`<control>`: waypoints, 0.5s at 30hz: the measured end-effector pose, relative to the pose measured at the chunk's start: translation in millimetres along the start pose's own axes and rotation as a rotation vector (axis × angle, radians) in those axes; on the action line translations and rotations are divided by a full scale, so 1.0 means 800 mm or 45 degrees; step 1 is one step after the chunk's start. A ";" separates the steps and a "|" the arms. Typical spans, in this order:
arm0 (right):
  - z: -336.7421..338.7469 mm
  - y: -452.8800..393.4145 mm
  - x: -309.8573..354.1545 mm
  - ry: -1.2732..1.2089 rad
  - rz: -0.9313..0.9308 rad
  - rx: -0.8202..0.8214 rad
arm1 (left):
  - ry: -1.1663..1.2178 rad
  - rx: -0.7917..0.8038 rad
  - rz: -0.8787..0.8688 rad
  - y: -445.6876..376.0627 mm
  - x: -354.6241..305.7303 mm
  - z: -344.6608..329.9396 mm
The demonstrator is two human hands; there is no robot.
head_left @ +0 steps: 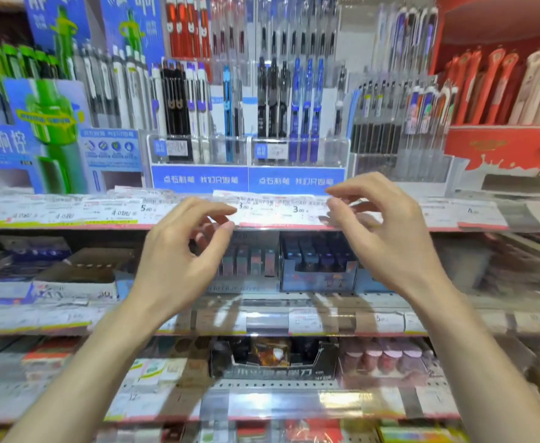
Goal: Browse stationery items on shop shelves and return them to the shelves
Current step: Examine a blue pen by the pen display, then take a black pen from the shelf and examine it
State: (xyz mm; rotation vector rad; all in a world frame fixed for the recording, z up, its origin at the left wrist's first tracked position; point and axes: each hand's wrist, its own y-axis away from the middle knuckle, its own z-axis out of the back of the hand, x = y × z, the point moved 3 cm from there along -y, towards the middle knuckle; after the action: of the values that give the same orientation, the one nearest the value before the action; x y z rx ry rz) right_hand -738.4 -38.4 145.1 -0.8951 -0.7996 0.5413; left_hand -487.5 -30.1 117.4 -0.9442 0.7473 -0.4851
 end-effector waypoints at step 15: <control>-0.047 0.224 -0.110 0.147 -0.562 0.129 | 0.024 0.161 0.568 0.172 0.075 -0.071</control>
State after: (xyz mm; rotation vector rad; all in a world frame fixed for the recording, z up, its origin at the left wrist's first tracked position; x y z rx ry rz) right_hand -776.9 -24.2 -54.1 -0.6241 -0.8259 0.1392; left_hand -483.5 -30.3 -43.1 -0.6295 0.9038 -0.1468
